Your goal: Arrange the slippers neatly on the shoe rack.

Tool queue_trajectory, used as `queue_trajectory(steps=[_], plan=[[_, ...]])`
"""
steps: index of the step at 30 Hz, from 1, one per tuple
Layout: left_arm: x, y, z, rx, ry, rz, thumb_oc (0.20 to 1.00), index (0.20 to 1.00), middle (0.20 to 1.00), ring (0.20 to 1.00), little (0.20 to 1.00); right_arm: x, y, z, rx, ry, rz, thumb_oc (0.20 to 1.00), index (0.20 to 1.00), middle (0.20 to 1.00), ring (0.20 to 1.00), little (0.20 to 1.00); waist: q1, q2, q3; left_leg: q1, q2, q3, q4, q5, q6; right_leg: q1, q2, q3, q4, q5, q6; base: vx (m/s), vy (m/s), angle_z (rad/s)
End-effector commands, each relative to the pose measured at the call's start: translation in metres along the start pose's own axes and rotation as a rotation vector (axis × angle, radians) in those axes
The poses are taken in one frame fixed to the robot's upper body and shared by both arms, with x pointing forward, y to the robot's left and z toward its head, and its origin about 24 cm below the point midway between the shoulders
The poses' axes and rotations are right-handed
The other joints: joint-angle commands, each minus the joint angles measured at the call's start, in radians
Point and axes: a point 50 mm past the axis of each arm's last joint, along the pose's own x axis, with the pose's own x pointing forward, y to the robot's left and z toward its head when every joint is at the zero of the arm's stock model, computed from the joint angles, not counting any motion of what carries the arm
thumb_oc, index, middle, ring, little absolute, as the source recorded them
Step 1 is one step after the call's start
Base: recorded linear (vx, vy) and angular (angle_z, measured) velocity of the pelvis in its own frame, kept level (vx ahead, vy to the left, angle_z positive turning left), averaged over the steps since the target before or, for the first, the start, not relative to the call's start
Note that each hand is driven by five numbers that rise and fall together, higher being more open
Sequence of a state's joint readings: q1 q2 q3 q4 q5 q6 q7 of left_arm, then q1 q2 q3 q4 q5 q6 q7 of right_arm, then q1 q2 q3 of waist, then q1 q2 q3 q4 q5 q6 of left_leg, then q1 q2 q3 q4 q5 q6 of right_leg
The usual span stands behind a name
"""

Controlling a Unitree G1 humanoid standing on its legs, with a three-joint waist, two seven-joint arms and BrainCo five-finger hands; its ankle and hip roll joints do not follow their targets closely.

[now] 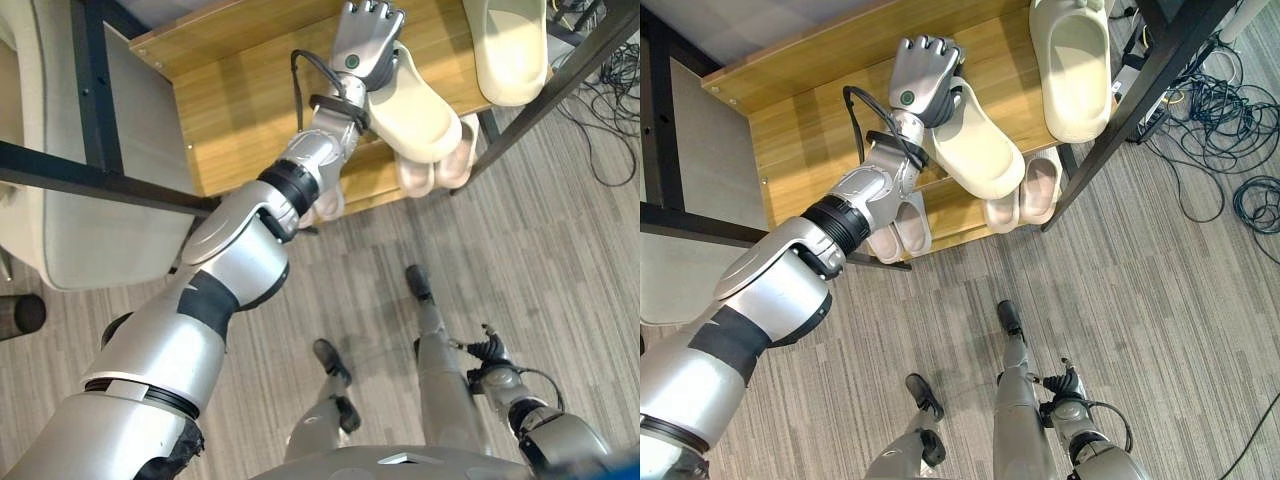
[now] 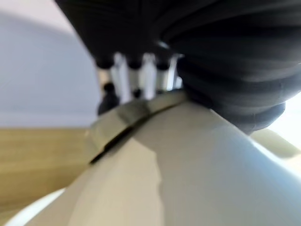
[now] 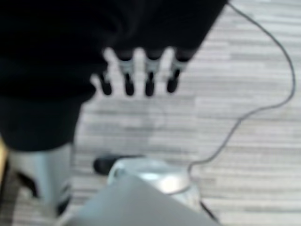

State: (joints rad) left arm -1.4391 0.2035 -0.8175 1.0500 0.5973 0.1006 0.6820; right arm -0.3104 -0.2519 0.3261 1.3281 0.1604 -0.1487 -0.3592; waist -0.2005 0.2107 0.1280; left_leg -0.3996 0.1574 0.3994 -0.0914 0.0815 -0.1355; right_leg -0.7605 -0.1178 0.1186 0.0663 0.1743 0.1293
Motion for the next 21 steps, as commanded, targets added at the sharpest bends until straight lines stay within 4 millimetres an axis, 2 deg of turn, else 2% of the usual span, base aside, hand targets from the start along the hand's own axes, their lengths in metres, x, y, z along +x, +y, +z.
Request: queue_trajectory(steps=[1,7,11,15,21], plan=[[0.01,0.004,-0.012,-0.085,0.128,-0.019,1.0,1.0,1.0,1.0,1.0,0.001,0.003,0.01,-0.054,-0.036,-0.003,1.0,1.0,1.0,1.0,1.0,-0.028,0.041,0.047,-0.028,0.122,-0.13,0.004,0.066,-0.094,-0.015,-0.018,-0.083,0.085,-0.112,0.06,0.0,0.0,0.0],[0.01,0.004,0.0,-0.246,0.158,0.008,1.0,1.0,1.0,1.0,1.0,-0.003,0.009,0.0,-0.055,-0.017,0.019,1.0,1.0,1.0,1.0,1.0,-0.026,0.035,0.036,-0.038,0.124,-0.131,0.004,0.063,-0.093,-0.024,-0.018,-0.087,0.082,-0.108,0.059,0.0,0.0,0.0],[0.006,0.0,0.002,-0.29,0.179,0.008,1.0,1.0,1.0,1.0,1.0,-0.003,0.008,-0.001,-0.064,-0.019,0.017,1.0,1.0,1.0,1.0,1.0,-0.025,0.037,0.026,-0.039,0.121,-0.134,0.004,0.061,-0.092,-0.025,-0.02,-0.093,0.086,-0.109,0.057,0.0,0.0,0.0],[0.0,-0.005,-0.002,-0.437,0.286,0.036,1.0,1.0,1.0,1.0,1.0,-0.004,0.007,-0.008,-0.063,-0.005,0.021,1.0,1.0,1.0,1.0,1.0,-0.023,0.039,0.011,-0.026,0.116,-0.14,0.004,0.057,-0.092,-0.006,-0.024,-0.104,0.086,-0.114,0.053,0.0,0.0,0.0],[-0.005,-0.003,-0.013,-0.463,0.311,0.077,1.0,1.0,1.0,1.0,1.0,-0.004,0.0,-0.018,-0.085,0.02,0.015,1.0,1.0,1.0,1.0,1.0,-0.013,0.042,-0.008,-0.007,0.108,-0.147,0.004,0.052,-0.088,0.026,-0.033,-0.112,0.081,-0.117,0.054,0.0,0.0,0.0]])
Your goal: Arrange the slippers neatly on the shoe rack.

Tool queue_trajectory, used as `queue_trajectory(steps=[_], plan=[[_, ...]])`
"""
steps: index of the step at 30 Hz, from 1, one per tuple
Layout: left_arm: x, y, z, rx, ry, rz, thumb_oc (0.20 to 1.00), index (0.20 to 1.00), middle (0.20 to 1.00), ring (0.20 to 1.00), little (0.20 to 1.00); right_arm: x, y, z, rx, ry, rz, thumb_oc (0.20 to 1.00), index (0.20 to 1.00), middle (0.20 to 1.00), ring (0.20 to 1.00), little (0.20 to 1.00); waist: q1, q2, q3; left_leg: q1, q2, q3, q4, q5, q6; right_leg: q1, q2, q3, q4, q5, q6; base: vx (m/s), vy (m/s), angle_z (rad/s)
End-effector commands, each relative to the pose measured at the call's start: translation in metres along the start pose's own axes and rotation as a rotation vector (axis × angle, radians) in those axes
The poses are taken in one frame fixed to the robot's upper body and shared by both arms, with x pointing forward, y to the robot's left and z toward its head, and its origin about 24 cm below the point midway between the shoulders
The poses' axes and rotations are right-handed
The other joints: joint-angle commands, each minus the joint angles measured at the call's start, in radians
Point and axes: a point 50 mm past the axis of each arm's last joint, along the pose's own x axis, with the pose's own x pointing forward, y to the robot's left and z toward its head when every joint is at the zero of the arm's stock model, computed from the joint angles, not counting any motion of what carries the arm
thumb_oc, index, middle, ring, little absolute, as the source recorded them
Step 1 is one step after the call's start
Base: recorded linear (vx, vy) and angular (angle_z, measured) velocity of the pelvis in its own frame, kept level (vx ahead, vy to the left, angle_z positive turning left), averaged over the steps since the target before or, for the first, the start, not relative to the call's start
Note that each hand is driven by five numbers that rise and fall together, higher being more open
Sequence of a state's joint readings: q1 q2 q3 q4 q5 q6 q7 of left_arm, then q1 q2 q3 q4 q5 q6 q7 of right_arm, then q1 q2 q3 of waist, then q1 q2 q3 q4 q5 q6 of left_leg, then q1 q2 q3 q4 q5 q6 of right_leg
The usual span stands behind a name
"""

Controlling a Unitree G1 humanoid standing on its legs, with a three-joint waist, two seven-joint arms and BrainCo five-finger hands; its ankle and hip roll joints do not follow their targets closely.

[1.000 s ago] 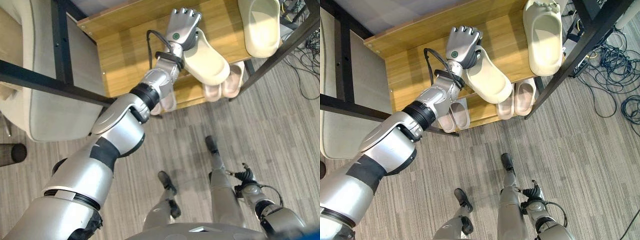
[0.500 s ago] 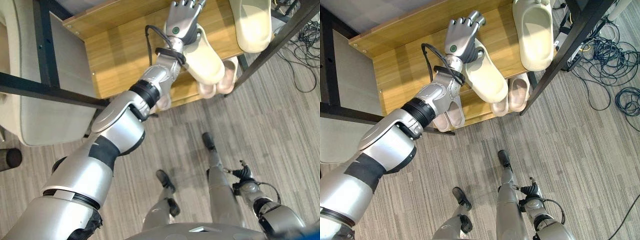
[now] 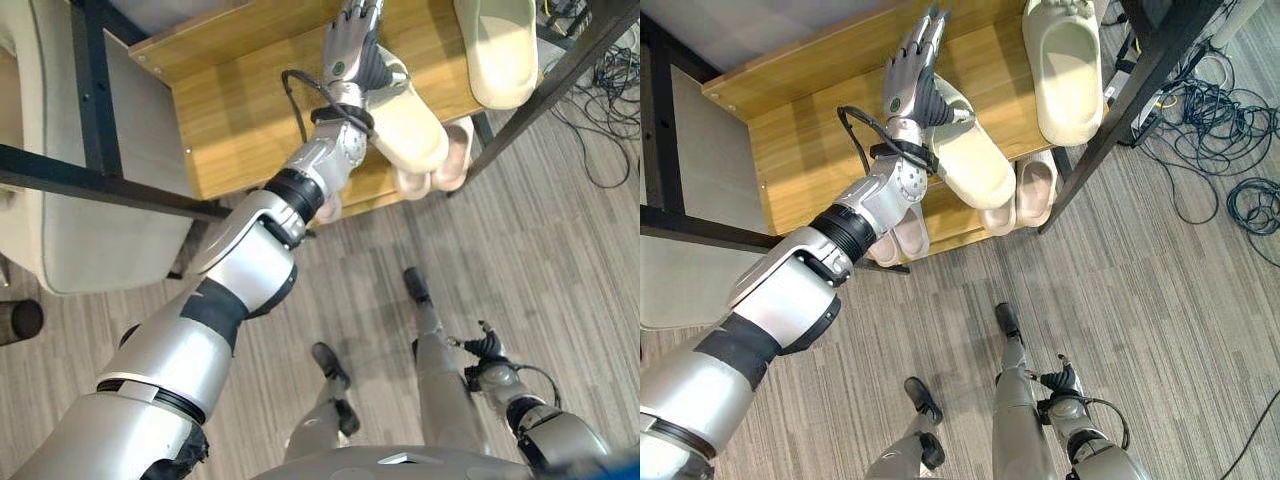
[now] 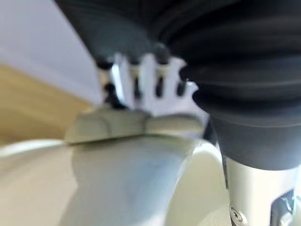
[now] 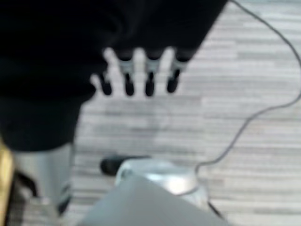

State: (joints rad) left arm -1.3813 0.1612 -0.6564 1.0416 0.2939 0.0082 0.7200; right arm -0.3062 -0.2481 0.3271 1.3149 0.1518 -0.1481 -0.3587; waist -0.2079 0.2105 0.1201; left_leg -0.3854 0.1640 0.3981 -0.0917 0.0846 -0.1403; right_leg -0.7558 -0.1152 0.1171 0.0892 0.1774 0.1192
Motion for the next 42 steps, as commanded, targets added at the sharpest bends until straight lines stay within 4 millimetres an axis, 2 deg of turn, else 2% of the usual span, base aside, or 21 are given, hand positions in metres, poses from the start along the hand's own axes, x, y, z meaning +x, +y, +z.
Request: queue_trajectory(steps=[1,9,14,16,18,22,24,27,28,33,35,42], plan=[[0.005,0.006,-0.004,-0.051,0.048,0.052,1.0,1.0,1.0,1.0,1.0,-0.004,-0.003,-0.019,-0.081,0.031,0.007,1.0,1.0,1.0,1.0,1.0,-0.005,0.042,0.0,-0.021,0.101,-0.146,0.004,0.049,-0.084,0.021,-0.036,-0.11,0.058,-0.12,0.064,0.0,0.0,0.0],[0.007,0.019,-0.016,0.012,0.003,0.079,1.0,1.0,1.0,1.0,1.0,-0.006,-0.004,-0.028,-0.1,0.043,0.02,1.0,1.0,1.0,1.0,1.0,0.013,0.04,-0.033,-0.025,0.101,-0.154,0.004,0.051,-0.081,0.025,-0.034,-0.114,0.054,-0.122,0.063,0.0,0.002,0.05],[0.013,0.041,-0.032,0.079,-0.008,0.135,1.0,1.0,1.0,1.0,1.0,-0.009,-0.003,-0.036,-0.097,0.059,0.025,1.0,1.0,1.0,1.0,1.0,0.024,0.043,-0.048,-0.03,0.103,-0.153,0.004,0.052,-0.079,0.025,-0.031,-0.115,0.051,-0.122,0.064,0.0,0.001,-0.01],[0.011,0.04,-0.042,0.079,0.049,0.111,1.0,1.0,1.0,1.0,1.0,-0.008,-0.004,-0.035,-0.089,0.061,0.022,1.0,1.0,1.0,1.0,1.0,0.03,0.046,-0.049,-0.03,0.102,-0.155,0.004,0.054,-0.078,0.025,-0.031,-0.113,0.053,-0.122,0.064,0.0,0.0,0.0],[0.01,0.04,-0.045,0.061,0.064,0.107,1.0,1.0,1.0,1.0,1.0,-0.009,-0.003,-0.036,-0.087,0.065,0.023,1.0,1.0,1.0,1.0,1.0,0.033,0.046,-0.05,-0.03,0.101,-0.156,0.004,0.054,-0.077,0.025,-0.032,-0.114,0.054,-0.122,0.065,0.0,0.0,0.0],[0.0,0.039,-0.067,-0.004,0.175,0.103,1.0,1.0,1.0,1.0,1.0,-0.009,-0.003,-0.037,-0.074,0.083,0.03,1.0,1.0,1.0,1.0,1.0,0.047,0.047,-0.053,-0.021,0.099,-0.161,0.004,0.058,-0.076,0.038,-0.034,-0.116,0.053,-0.126,0.062,0.0,0.0,0.0],[-0.001,0.039,-0.07,-0.027,0.197,0.106,1.0,1.0,1.0,1.0,1.0,-0.009,-0.003,-0.038,-0.072,0.087,0.031,1.0,1.0,1.0,1.0,1.0,0.05,0.047,-0.052,-0.019,0.098,-0.162,0.004,0.059,-0.076,0.043,-0.035,-0.116,0.053,-0.127,0.062,0.0,0.0,0.0],[-0.009,0.035,-0.077,-0.094,0.251,0.095,1.0,1.0,1.0,1.0,1.0,-0.009,-0.004,-0.04,-0.06,0.102,0.032,1.0,1.0,1.0,1.0,1.0,0.057,0.048,-0.052,-0.007,0.096,-0.163,0.004,0.061,-0.075,0.055,-0.037,-0.117,0.054,-0.131,0.061,0.0,0.0,0.0],[-0.017,0.028,-0.081,-0.131,0.283,0.074,1.0,1.0,1.0,1.0,1.0,-0.009,-0.004,-0.04,-0.056,0.109,0.036,1.0,1.0,1.0,1.0,1.0,0.063,0.049,-0.051,-0.001,0.094,-0.164,0.004,0.062,-0.075,0.063,-0.039,-0.116,0.056,-0.134,0.06,0.0,0.0,0.0],[-0.031,0.009,-0.083,-0.234,0.356,0.013,1.0,1.0,1.0,1.0,1.0,-0.008,-0.004,-0.039,-0.064,0.117,0.041,1.0,1.0,1.0,1.0,1.0,0.07,0.052,-0.05,0.01,0.088,-0.17,0.004,0.06,-0.072,0.075,-0.043,-0.119,0.061,-0.139,0.058,-0.01,0.006,0.02],[-0.041,-0.011,-0.076,-0.337,0.412,-0.061,1.0,1.0,1.0,1.0,1.0,-0.007,-0.004,-0.035,-0.063,0.117,0.041,1.0,1.0,1.0,1.0,1.0,0.073,0.055,-0.045,0.013,0.083,-0.175,0.004,0.058,-0.07,0.079,-0.046,-0.117,0.062,-0.139,0.058,-0.03,0.014,0.12],[-0.054,-0.039,-0.051,-0.63,0.481,-0.163,1.0,1.0,1.0,1.0,1.0,-0.005,-0.003,-0.03,-0.061,0.121,0.043,1.0,1.0,1.0,1.0,1.0,0.077,0.064,-0.043,0.016,0.078,-0.176,0.004,0.061,-0.067,0.086,-0.051,-0.116,0.055,-0.136,0.059,-0.01,0.003,0.04]])
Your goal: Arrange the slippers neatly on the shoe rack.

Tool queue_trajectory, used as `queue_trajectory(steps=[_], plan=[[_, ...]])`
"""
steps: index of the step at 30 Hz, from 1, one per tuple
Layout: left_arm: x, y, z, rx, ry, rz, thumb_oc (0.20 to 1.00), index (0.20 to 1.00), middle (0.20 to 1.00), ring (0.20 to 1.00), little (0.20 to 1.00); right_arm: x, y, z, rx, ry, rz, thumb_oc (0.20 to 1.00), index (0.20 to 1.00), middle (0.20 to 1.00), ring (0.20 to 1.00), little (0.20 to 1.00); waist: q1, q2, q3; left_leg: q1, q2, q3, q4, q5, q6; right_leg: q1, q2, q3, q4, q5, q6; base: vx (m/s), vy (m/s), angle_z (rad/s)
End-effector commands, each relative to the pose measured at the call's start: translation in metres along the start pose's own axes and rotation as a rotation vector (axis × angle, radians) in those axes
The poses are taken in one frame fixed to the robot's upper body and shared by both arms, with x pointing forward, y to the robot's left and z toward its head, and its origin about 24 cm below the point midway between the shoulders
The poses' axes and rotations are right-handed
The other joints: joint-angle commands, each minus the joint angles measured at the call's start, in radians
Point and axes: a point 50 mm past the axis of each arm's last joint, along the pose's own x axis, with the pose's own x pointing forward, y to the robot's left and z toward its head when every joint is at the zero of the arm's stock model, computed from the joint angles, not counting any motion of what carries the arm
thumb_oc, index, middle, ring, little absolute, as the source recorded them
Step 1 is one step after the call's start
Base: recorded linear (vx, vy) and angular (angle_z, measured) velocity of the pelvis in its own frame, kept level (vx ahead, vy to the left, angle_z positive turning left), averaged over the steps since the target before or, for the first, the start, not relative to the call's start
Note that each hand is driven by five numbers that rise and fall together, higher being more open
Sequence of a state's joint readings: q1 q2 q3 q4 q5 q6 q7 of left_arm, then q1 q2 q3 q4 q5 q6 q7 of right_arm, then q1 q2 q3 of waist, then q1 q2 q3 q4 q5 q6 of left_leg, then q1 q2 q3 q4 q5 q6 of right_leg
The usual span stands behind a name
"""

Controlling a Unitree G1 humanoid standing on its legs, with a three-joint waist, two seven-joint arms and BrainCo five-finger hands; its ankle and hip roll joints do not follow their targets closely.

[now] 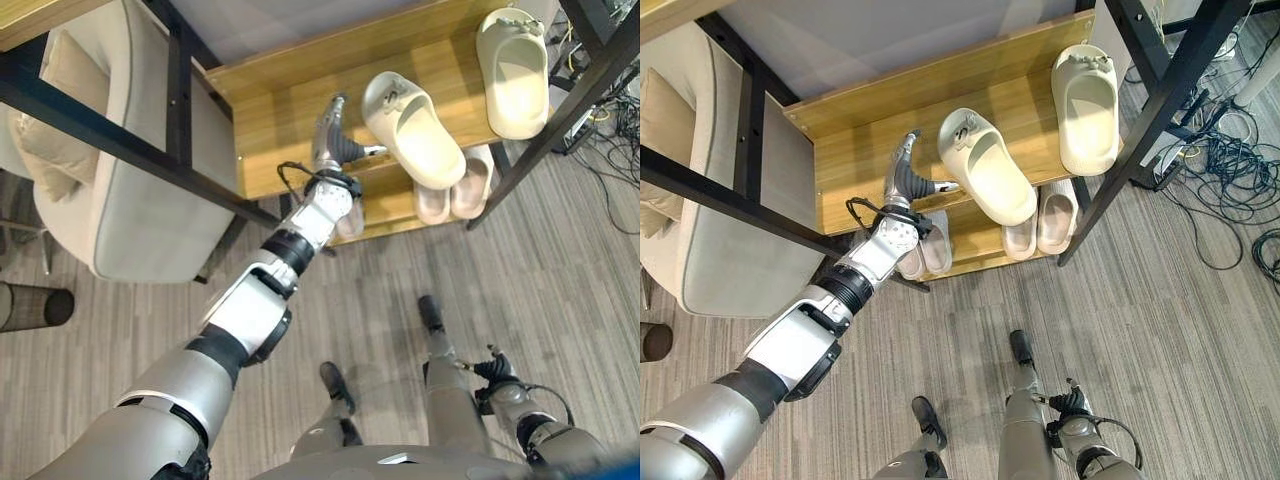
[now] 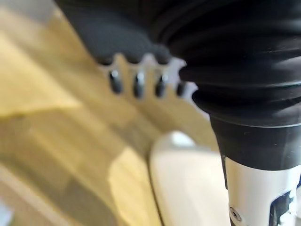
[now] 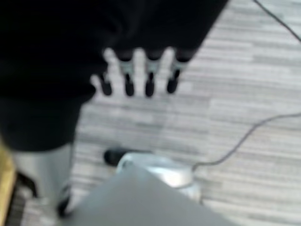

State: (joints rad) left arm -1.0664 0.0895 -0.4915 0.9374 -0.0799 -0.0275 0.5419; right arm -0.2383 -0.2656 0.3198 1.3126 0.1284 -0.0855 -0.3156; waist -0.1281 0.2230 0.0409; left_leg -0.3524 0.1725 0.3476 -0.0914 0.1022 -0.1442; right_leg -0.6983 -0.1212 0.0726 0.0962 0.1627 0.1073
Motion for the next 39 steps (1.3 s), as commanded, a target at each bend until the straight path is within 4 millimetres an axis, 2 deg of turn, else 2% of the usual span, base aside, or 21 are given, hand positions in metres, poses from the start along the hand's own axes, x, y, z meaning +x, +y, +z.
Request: queue_trajectory(steps=[1,3,14,16,19,20,22,34,39], plan=[[0.014,0.014,0.015,-0.194,-0.003,0.025,1.0,1.0,1.0,1.0,1.0,0.002,-0.001,0.005,-0.008,0.002,0.007,1.0,1.0,1.0,1.0,1.0,-0.004,0.054,0.037,-0.016,0.069,-0.125,0.004,0.044,-0.063,0.028,-0.045,-0.069,0.047,-0.121,0.071,0.0,0.0,0.0],[0.011,0.0,0.015,-0.328,0.058,-0.042,1.0,1.0,1.0,1.0,1.0,0.003,0.0,0.013,-0.011,-0.007,0.011,1.0,1.0,1.0,1.0,1.0,-0.004,0.062,0.038,-0.013,0.067,-0.125,0.004,0.043,-0.061,0.03,-0.047,-0.068,0.047,-0.12,0.072,0.0,0.0,0.0],[0.007,-0.022,0.028,-0.421,0.088,-0.131,1.0,1.0,1.0,1.0,1.0,0.005,0.003,0.029,-0.034,-0.033,0.023,1.0,1.0,1.0,1.0,1.0,-0.015,0.075,0.046,-0.01,0.067,-0.12,0.004,0.047,-0.062,0.022,-0.044,-0.058,0.047,-0.118,0.071,0.0,0.0,0.0],[0.01,-0.023,0.031,-0.389,0.096,-0.138,1.0,1.0,1.0,1.0,1.0,0.005,0.001,0.031,-0.039,-0.035,0.02,1.0,1.0,1.0,1.0,1.0,-0.017,0.077,0.046,-0.01,0.068,-0.118,0.004,0.049,-0.062,0.021,-0.043,-0.056,0.044,-0.116,0.071,0.0,0.0,0.0],[0.013,-0.03,0.05,-0.437,0.094,-0.166,1.0,1.0,1.0,1.0,1.0,0.007,-0.001,0.035,-0.061,-0.038,0.017,1.0,1.0,1.0,1.0,1.0,-0.031,0.086,0.049,-0.011,0.072,-0.107,0.004,0.051,-0.062,0.012,-0.039,-0.048,0.044,-0.113,0.071,0.05,0.007,-0.03],[0.011,-0.034,0.054,-0.446,0.095,-0.181,1.0,1.0,1.0,1.0,1.0,0.007,-0.001,0.035,-0.065,-0.037,0.017,1.0,1.0,1.0,1.0,1.0,-0.034,0.091,0.045,0.003,0.068,-0.107,0.004,0.028,-0.064,0.023,-0.044,-0.046,0.047,-0.14,0.079,0.11,0.037,-0.1],[0.01,-0.038,0.056,-0.438,0.103,-0.193,1.0,1.0,1.0,1.0,1.0,0.007,-0.002,0.037,-0.072,-0.038,0.014,1.0,1.0,1.0,1.0,1.0,-0.042,0.093,0.046,0.005,0.069,-0.103,0.004,0.028,-0.064,0.019,-0.042,-0.042,0.05,-0.141,0.078,0.06,0.007,-0.14],[0.012,-0.038,0.052,-0.435,0.161,-0.174,1.0,1.0,1.0,1.0,1.0,0.007,-0.003,0.037,-0.087,-0.035,0.01,1.0,1.0,1.0,1.0,1.0,-0.063,0.099,0.043,0.016,0.079,-0.087,0.004,0.027,-0.067,0.009,-0.026,-0.031,0.06,-0.146,0.076,0.02,-0.009,-0.04],[0.017,-0.029,0.051,-0.374,0.157,-0.135,1.0,1.0,1.0,1.0,1.0,0.007,-0.002,0.033,-0.097,-0.029,0.014,1.0,1.0,1.0,1.0,1.0,-0.067,0.094,0.033,0.02,0.085,-0.084,0.004,0.025,-0.066,0.008,-0.02,-0.034,0.067,-0.151,0.072,0.02,-0.01,-0.03]])
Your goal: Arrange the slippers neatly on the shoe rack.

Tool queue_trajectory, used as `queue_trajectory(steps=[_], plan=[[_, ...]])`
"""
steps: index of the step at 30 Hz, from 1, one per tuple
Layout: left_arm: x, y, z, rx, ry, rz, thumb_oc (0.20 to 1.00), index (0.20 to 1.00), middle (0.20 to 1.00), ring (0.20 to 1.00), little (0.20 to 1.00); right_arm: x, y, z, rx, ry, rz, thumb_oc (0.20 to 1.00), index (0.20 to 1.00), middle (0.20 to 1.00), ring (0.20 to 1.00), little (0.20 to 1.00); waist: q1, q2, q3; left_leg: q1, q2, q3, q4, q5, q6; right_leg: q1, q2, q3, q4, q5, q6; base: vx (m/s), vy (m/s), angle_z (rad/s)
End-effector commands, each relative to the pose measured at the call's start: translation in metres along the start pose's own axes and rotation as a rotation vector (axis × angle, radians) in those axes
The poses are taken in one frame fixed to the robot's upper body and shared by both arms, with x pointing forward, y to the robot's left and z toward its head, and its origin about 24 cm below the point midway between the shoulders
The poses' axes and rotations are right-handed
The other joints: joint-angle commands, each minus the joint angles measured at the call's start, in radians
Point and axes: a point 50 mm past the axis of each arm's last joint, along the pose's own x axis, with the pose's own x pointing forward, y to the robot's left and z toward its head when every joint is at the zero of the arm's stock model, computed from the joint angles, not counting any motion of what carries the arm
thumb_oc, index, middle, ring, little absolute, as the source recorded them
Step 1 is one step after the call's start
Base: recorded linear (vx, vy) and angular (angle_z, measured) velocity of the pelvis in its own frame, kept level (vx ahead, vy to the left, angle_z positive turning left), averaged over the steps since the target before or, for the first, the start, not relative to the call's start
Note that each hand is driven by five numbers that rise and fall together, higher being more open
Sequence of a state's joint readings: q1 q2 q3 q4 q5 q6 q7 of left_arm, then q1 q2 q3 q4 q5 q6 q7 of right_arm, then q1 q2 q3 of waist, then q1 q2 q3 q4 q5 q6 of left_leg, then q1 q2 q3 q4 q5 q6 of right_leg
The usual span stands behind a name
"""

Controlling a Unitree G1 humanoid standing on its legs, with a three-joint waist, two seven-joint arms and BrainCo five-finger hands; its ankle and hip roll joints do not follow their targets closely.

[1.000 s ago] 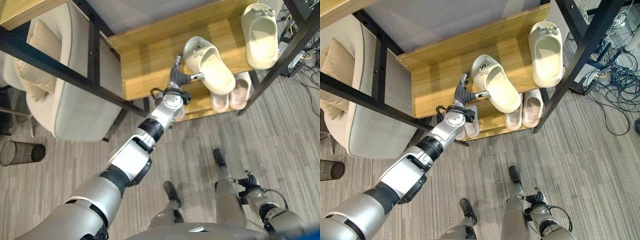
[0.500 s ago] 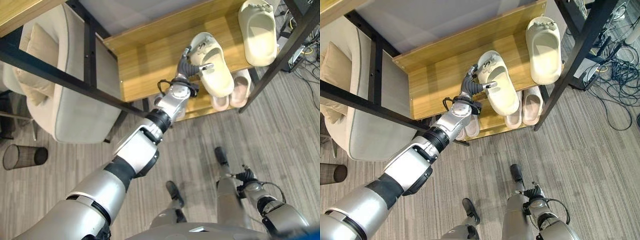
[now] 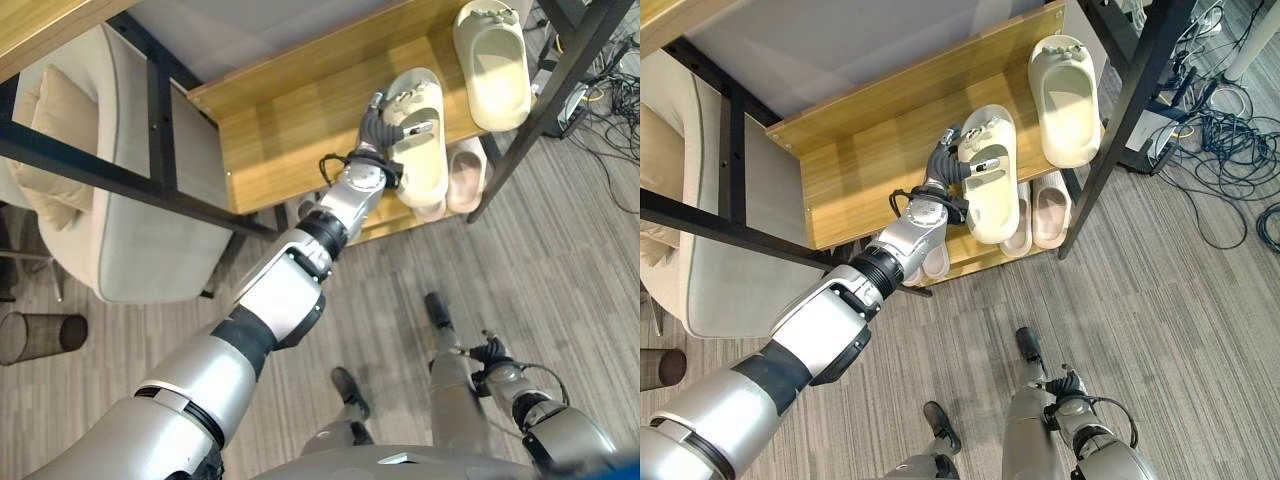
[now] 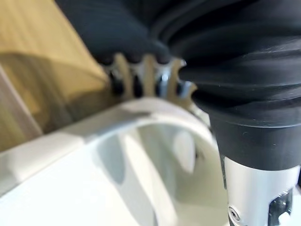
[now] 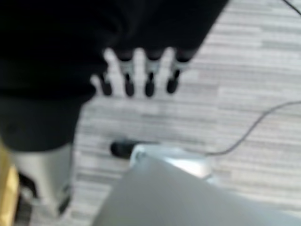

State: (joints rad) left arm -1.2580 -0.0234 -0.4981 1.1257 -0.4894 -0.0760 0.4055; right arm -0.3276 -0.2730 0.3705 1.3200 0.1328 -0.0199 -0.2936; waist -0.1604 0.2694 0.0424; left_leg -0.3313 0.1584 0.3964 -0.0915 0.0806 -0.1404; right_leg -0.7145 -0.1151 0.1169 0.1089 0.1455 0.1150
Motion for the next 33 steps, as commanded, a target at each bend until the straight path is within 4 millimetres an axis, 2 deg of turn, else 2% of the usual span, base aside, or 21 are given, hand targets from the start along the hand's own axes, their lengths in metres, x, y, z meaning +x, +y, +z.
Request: queue_trajectory(steps=[1,6,9,10,11,16,17,19,20,23,24,29,32,33], plan=[[0.008,0.004,0.015,0.022,0.019,0.066,1.0,1.0,1.0,1.0,1.0,0.0,0.002,0.002,-0.046,-0.004,0.001,1.0,1.0,1.0,1.0,1.0,-0.034,0.047,0.028,0.001,0.1,-0.134,0.004,0.047,-0.07,0.025,-0.025,-0.08,0.057,-0.135,0.062,0.0,0.0,0.0],[0.013,0.019,0.025,0.064,-0.02,0.133,1.0,1.0,1.0,1.0,1.0,0.0,0.001,-0.002,-0.041,0.0,0.0,1.0,1.0,1.0,1.0,1.0,-0.032,0.045,0.022,0.003,0.101,-0.14,0.004,0.045,-0.07,0.033,-0.025,-0.087,0.055,-0.138,0.061,0.0,0.0,0.0],[0.016,0.036,0.036,0.093,-0.073,0.197,1.0,1.0,1.0,1.0,1.0,-0.001,0.002,-0.008,-0.039,0.004,0.008,1.0,1.0,1.0,1.0,1.0,-0.026,0.04,0.014,0.007,0.101,-0.146,0.004,0.047,-0.07,0.042,-0.025,-0.096,0.061,-0.143,0.061,0.0,0.0,0.0],[0.017,0.04,0.039,0.092,-0.085,0.213,1.0,1.0,1.0,1.0,1.0,-0.001,0.002,-0.008,-0.039,0.006,0.01,1.0,1.0,1.0,1.0,1.0,-0.023,0.039,0.011,0.008,0.102,-0.147,0.004,0.046,-0.07,0.047,-0.025,-0.099,0.06,-0.143,0.06,-0.06,-0.065,-0.01],[0.017,0.044,0.044,0.081,-0.105,0.233,1.0,1.0,1.0,1.0,1.0,-0.002,0.003,-0.01,-0.037,0.008,0.014,1.0,1.0,1.0,1.0,1.0,-0.023,0.034,0.012,-0.002,0.106,-0.147,0.004,0.068,-0.068,0.04,-0.02,-0.101,0.056,-0.119,0.051,-0.07,-0.059,0.0],[0.016,0.058,0.056,0.071,-0.188,0.31,1.0,1.0,1.0,1.0,1.0,-0.005,0.008,-0.02,-0.03,0.018,0.027,1.0,1.0,1.0,1.0,1.0,-0.019,0.025,0.007,0.009,0.106,-0.152,0.004,0.064,-0.068,0.057,-0.018,-0.109,0.06,-0.127,0.05,-0.01,-0.023,0.08],[0.015,0.066,0.053,0.066,-0.211,0.323,1.0,1.0,1.0,1.0,1.0,-0.006,0.009,-0.024,-0.017,0.021,0.034,1.0,1.0,1.0,1.0,1.0,-0.015,0.018,0.005,0.017,0.107,-0.156,0.004,0.063,-0.066,0.071,-0.019,-0.113,0.063,-0.131,0.051,-0.01,-0.03,0.07],[0.012,0.066,0.045,0.065,-0.208,0.309,1.0,1.0,1.0,1.0,1.0,-0.006,0.008,-0.026,0.0,0.029,0.028,1.0,1.0,1.0,1.0,1.0,-0.01,0.014,0.005,0.028,0.106,-0.161,0.004,0.063,-0.065,0.089,-0.023,-0.117,0.062,-0.133,0.052,0.0,-0.025,0.04],[0.008,0.063,0.033,0.05,-0.209,0.265,1.0,1.0,1.0,1.0,1.0,-0.006,0.005,-0.029,0.012,0.043,0.019,1.0,1.0,1.0,1.0,1.0,0.0,0.01,0.005,0.044,0.105,-0.166,0.004,0.062,-0.065,0.113,-0.026,-0.123,0.064,-0.138,0.052,0.0,-0.011,0.09],[-0.001,0.057,0.021,0.076,-0.248,0.222,1.0,1.0,1.0,1.0,1.0,-0.006,0.002,-0.033,0.036,0.063,0.009,1.0,1.0,1.0,1.0,1.0,0.01,0.001,0.011,0.07,0.101,-0.178,0.004,0.059,-0.064,0.151,-0.033,-0.13,0.067,-0.147,0.052,0.0,-0.025,0.13],[-0.015,0.062,0.007,0.117,-0.295,0.206,1.0,1.0,1.0,1.0,1.0,-0.007,0.002,-0.035,0.078,0.07,0.003,1.0,1.0,1.0,1.0,1.0,0.02,-0.011,0.016,0.095,0.099,-0.189,0.004,0.06,-0.065,0.189,-0.034,-0.142,0.072,-0.155,0.05,0.01,-0.044,0.15],[-0.034,0.077,-0.011,0.131,-0.334,0.171,1.0,1.0,1.0,1.0,1.0,-0.008,0.002,-0.041,0.127,0.088,-0.005,1.0,1.0,1.0,1.0,1.0,0.039,-0.031,0.012,0.136,0.1,-0.201,0.004,0.063,-0.065,0.25,-0.033,-0.158,0.073,-0.166,0.047,0.01,-0.055,0.15],[-0.059,0.088,-0.029,0.166,-0.359,0.11,1.0,1.0,1.0,1.0,1.0,-0.011,0.008,-0.044,0.15,0.097,0.012,1.0,1.0,1.0,1.0,1.0,0.065,-0.049,-0.002,0.187,0.113,-0.226,0.004,0.096,-0.066,0.315,-0.015,-0.183,0.109,-0.203,0.026,0.0,-0.1,0.19],[-0.059,0.088,-0.029,0.166,-0.358,0.11,1.0,1.0,1.0,1.0,1.0,-0.011,0.008,-0.045,0.149,0.097,0.013,1.0,1.0,1.0,1.0,1.0,0.064,-0.049,-0.001,0.189,0.113,-0.226,0.004,0.096,-0.066,0.317,-0.014,-0.184,0.11,-0.204,0.026,0.0,-0.107,0.15]])
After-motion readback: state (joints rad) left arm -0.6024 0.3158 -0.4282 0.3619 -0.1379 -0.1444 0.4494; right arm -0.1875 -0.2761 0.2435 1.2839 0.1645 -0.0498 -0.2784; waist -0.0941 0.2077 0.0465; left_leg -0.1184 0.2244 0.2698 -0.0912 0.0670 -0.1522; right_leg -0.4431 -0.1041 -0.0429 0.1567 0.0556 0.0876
